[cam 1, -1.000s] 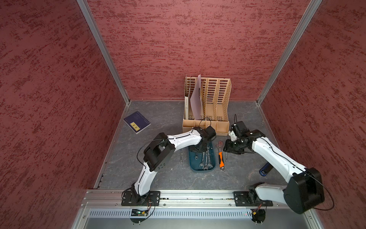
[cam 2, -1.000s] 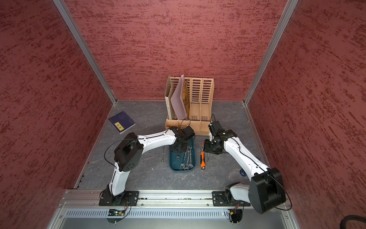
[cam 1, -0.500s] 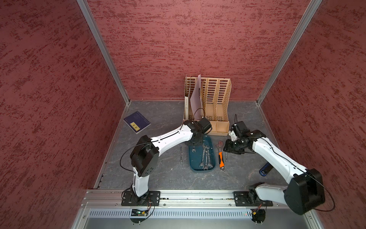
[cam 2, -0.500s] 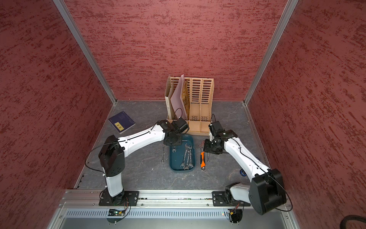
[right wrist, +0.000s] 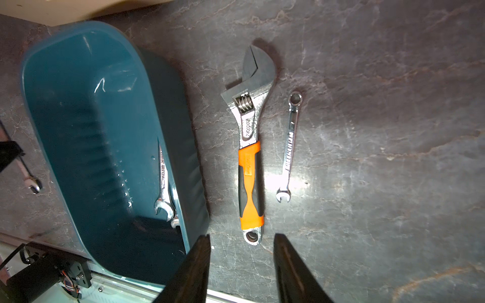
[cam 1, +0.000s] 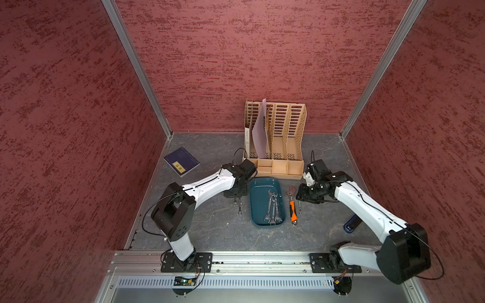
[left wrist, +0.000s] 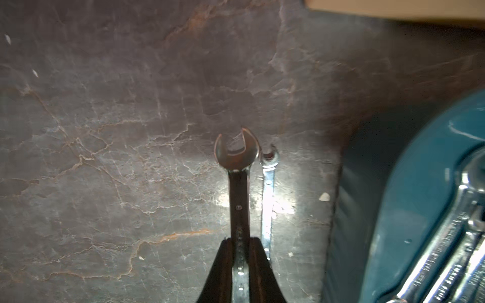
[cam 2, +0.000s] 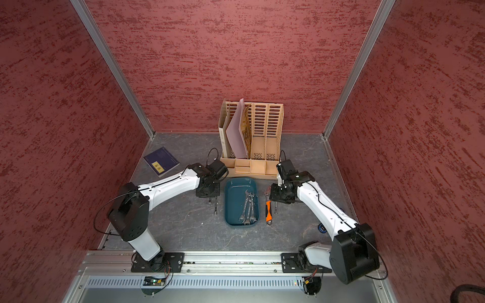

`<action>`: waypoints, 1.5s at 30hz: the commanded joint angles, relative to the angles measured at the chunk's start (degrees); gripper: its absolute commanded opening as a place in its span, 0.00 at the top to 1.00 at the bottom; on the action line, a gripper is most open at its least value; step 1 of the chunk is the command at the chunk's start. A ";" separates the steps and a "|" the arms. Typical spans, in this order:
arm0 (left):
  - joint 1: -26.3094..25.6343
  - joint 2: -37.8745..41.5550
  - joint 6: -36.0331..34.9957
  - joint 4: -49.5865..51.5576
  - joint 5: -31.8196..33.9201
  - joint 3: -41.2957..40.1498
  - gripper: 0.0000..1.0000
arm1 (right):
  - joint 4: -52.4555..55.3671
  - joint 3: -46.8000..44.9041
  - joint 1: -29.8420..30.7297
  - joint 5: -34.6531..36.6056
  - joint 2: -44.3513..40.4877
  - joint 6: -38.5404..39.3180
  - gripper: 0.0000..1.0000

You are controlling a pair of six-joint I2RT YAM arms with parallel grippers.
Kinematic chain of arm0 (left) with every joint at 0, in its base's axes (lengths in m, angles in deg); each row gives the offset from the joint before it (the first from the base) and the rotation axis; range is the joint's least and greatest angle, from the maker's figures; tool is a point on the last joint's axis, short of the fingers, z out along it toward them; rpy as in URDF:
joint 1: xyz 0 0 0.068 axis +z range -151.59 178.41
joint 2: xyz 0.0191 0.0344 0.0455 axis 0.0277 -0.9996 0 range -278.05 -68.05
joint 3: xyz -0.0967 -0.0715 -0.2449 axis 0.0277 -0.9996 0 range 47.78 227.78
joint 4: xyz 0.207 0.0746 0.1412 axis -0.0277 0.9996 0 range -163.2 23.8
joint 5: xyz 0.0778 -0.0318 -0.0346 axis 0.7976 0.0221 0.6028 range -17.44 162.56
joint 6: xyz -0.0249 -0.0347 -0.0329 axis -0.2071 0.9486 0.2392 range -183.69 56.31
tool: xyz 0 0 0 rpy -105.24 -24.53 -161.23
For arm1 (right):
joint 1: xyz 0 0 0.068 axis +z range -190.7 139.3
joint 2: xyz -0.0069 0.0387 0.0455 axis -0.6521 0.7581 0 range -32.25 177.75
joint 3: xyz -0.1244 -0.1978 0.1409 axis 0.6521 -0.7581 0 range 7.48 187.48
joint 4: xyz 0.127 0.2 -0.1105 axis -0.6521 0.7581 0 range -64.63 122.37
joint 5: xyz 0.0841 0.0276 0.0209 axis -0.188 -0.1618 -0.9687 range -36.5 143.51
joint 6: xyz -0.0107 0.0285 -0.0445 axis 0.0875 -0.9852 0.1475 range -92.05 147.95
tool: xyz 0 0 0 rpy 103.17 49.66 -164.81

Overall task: Take out the wrench from the storage box
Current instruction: Place the wrench at the center of the board.

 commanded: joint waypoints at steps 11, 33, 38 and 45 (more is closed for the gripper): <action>1.86 -0.95 -0.84 -11.95 -4.86 -10.28 0.90 | 4.71 7.39 4.25 2.07 0.75 -3.37 0.56; 2.29 10.73 0.77 -12.40 -2.31 -15.56 0.58 | 5.34 19.10 25.71 7.75 16.16 -14.39 0.56; 2.38 15.58 1.26 -11.88 -1.91 -17.02 0.58 | 2.01 19.09 26.13 7.44 21.91 -14.70 0.57; 2.39 18.06 1.50 -10.77 -1.76 -17.29 0.57 | -0.92 21.49 26.15 8.30 30.13 -13.67 0.59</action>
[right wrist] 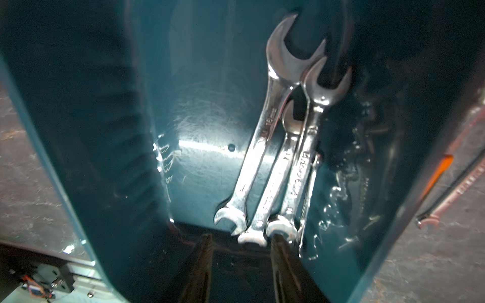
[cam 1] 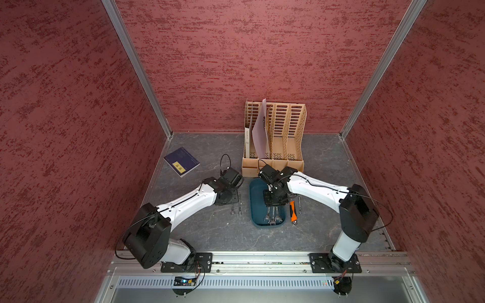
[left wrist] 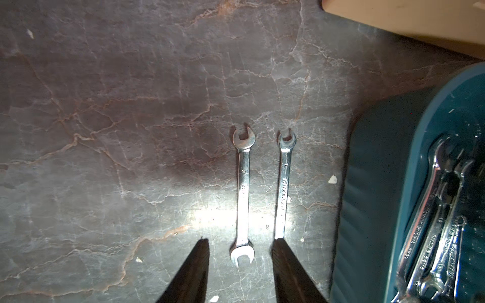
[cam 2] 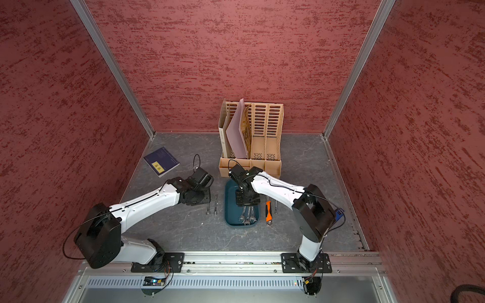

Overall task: Take out the wrench from the storage box
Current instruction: Place the wrench at the center of the board, then pick up the wrench from the storage box.

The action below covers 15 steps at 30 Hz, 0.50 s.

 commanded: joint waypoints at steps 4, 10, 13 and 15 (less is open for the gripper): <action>0.26 1.76 0.80 1.39 1.00 -1.19 0.57 | -2.44 3.94 0.27 3.66 5.34 0.40 0.61; 0.26 1.07 1.21 0.71 0.63 -1.71 0.56 | -3.33 3.60 0.15 5.72 7.17 0.28 0.62; 0.26 0.28 1.25 0.44 0.40 -1.54 0.55 | -3.79 3.26 0.01 5.76 8.15 0.25 0.61; 0.26 -0.07 1.30 0.37 0.29 -1.39 0.55 | -4.01 3.22 0.00 5.71 9.07 0.32 0.60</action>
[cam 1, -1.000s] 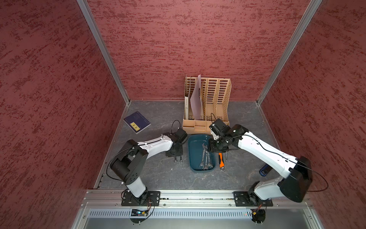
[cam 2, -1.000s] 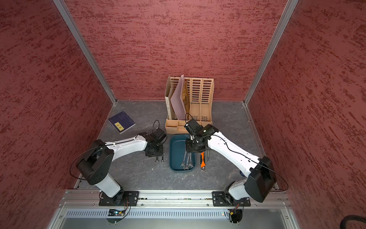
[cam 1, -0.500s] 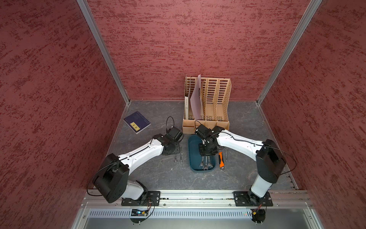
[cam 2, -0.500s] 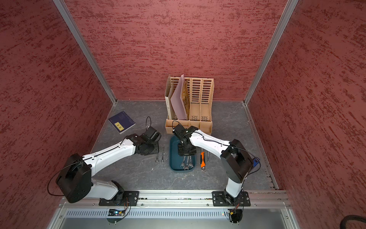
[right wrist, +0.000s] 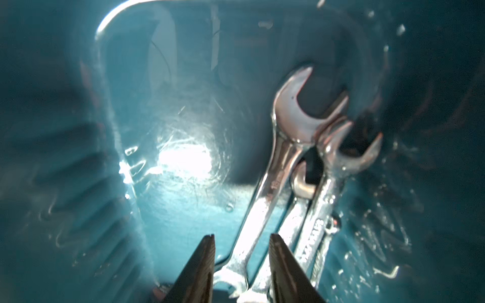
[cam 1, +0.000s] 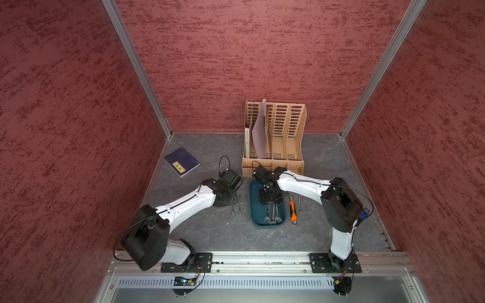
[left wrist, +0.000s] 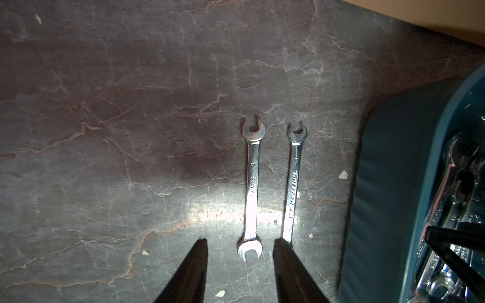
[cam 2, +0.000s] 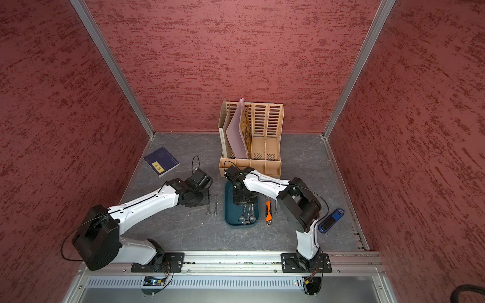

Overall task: Take out the wrench from the storage box
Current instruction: Pick up the wrench from the storage box.

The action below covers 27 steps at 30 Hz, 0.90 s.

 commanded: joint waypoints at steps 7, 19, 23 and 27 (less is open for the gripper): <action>0.26 -0.87 0.56 0.06 0.16 0.10 0.55 | -1.98 -0.01 -0.48 2.40 2.82 -0.23 0.60; 0.26 -1.13 0.59 -0.15 -0.19 0.11 0.54 | -3.61 0.22 -0.41 1.81 5.45 0.29 0.61; 0.26 -1.30 0.68 -0.28 -0.41 0.11 0.54 | -2.04 2.68 1.02 2.92 7.22 1.80 0.63; 0.23 -0.97 0.73 -0.03 -0.37 0.18 0.54 | -0.68 3.74 1.97 4.08 8.44 2.14 0.63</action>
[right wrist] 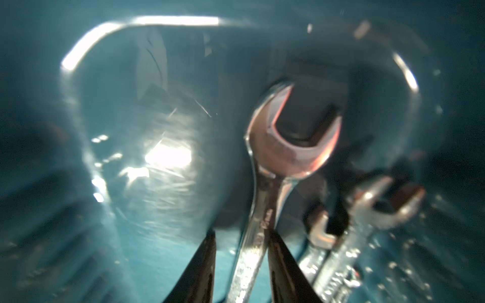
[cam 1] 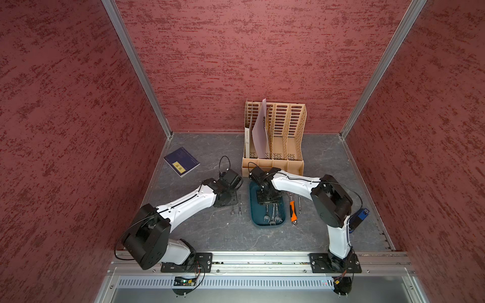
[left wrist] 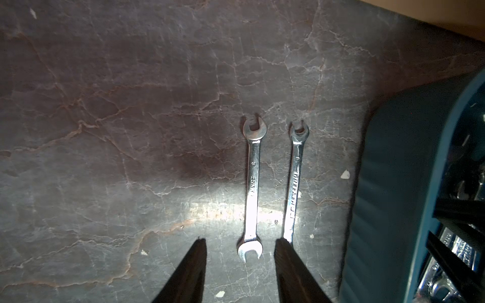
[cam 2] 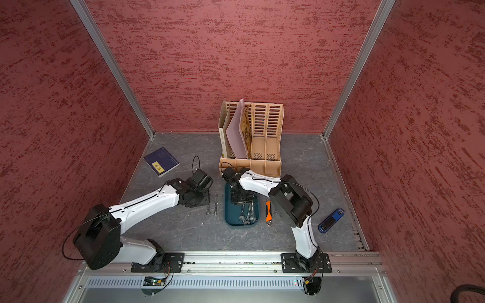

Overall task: Take out the wrench from the storage box
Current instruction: Pick up the wrench from the storage box.

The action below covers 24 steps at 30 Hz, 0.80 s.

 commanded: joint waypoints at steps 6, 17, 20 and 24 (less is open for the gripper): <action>0.30 -0.27 0.69 0.08 -0.15 0.18 0.54 | 1.65 0.05 1.20 3.99 2.99 1.14 0.70; 0.25 0.66 0.79 1.35 0.44 0.63 0.54 | 2.55 0.07 1.33 4.75 2.87 1.49 0.79; 0.26 1.20 0.75 1.83 0.70 0.90 0.54 | 2.73 0.38 1.27 4.86 2.15 1.84 0.80; 0.26 1.64 0.75 2.28 0.78 1.04 0.54 | 3.49 1.14 1.33 4.80 1.48 2.35 0.81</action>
